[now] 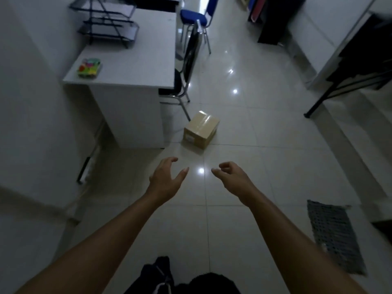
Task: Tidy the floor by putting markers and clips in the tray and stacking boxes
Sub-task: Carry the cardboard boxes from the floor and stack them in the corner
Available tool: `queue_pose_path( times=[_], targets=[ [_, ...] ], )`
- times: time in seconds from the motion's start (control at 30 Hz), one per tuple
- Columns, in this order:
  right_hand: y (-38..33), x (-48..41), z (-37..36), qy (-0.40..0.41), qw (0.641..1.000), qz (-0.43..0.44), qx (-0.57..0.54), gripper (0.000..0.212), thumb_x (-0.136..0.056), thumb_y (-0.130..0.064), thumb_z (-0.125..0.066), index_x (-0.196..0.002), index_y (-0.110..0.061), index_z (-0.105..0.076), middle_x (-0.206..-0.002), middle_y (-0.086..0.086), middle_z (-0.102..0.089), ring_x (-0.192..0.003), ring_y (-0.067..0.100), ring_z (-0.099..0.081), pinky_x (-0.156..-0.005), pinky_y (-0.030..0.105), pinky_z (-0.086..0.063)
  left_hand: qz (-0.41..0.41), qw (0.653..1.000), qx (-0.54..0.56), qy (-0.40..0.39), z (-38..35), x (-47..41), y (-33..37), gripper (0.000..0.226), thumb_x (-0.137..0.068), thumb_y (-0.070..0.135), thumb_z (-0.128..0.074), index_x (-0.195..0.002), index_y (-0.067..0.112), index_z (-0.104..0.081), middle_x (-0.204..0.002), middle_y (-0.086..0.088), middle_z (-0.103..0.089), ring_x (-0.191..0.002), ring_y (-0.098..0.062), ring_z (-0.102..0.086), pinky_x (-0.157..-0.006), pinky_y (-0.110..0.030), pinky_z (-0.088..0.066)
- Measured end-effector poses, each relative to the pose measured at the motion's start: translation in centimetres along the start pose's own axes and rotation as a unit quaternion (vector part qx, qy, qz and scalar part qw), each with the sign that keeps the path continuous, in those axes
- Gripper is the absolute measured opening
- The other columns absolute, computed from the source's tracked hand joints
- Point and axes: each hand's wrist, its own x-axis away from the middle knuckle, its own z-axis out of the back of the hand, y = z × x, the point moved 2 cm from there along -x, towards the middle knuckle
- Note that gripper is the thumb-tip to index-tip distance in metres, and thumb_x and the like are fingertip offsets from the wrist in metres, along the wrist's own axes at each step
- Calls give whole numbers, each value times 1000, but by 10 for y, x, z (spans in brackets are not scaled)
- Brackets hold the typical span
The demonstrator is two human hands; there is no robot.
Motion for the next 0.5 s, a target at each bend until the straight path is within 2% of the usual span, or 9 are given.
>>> queue_pose_path(
  times=[0.2, 0.3, 0.5],
  targets=[
    [-3, -100, 71, 44, 996, -40, -65, 51, -85, -46, -63, -127, -19, -49, -132, 7, -51, -115, 22, -53, -97, 46, -49, -39, 997, -18, -68, -48, -128, 44, 55, -86, 54, -55, -130, 23, -46, -134, 0, -50, -122, -18, -48, -99, -54, -43],
    [4, -138, 95, 48, 992, -68, -90, 51, -83, -47, -66, -123, -19, -51, -129, 7, -53, -110, 21, -55, -97, 47, -49, -41, 995, -19, -84, -69, -165, 55, 59, -85, 57, -54, -131, 22, -45, -135, -1, -49, -122, -18, -48, -99, -53, -43],
    [2, -261, 177, 28, 993, -80, -77, 53, -83, -47, -66, -125, -18, -50, -130, 6, -52, -111, 21, -54, -97, 47, -49, -4, 997, -16, -70, -139, -280, 101, 58, -87, 53, -54, -133, 20, -44, -136, -4, -49, -122, -20, -48, -99, -51, -44]
  ],
)
